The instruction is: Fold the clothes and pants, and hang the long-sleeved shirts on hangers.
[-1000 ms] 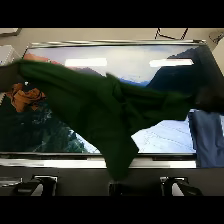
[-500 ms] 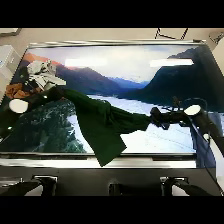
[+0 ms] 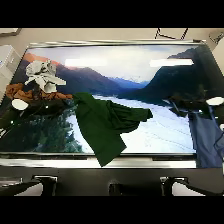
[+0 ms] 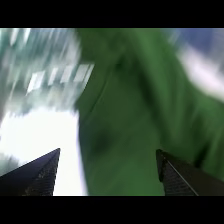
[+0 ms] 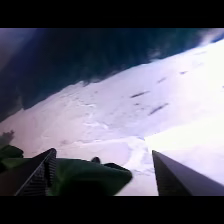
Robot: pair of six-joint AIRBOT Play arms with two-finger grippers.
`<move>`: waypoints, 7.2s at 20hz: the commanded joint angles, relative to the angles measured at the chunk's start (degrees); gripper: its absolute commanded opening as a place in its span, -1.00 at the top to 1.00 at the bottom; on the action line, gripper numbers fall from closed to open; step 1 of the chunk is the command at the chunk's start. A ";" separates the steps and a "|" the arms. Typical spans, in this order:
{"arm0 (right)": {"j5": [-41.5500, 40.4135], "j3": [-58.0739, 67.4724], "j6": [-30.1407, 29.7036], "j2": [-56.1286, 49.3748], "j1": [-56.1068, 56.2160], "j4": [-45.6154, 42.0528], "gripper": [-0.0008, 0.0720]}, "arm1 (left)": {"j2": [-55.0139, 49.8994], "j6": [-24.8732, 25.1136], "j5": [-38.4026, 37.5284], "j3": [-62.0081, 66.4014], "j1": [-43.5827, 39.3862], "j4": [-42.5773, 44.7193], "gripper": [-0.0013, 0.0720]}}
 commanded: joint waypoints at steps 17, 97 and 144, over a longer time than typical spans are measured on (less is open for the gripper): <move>-0.52 -0.44 -5.40 -13.77 12.92 6.01 -0.86 | -2.32 -0.57 3.82 -12.87 -16.26 -8.87 0.90; 9.66 -9.46 -4.79 -4.39 -2.12 -14.16 0.03 | -2.89 6.23 -9.64 -10.78 6.80 0.09 0.91; -15.61 28.55 18.45 -18.16 10.21 -30.05 0.84 | -21.64 6.40 20.39 28.33 -4.42 -1.84 0.91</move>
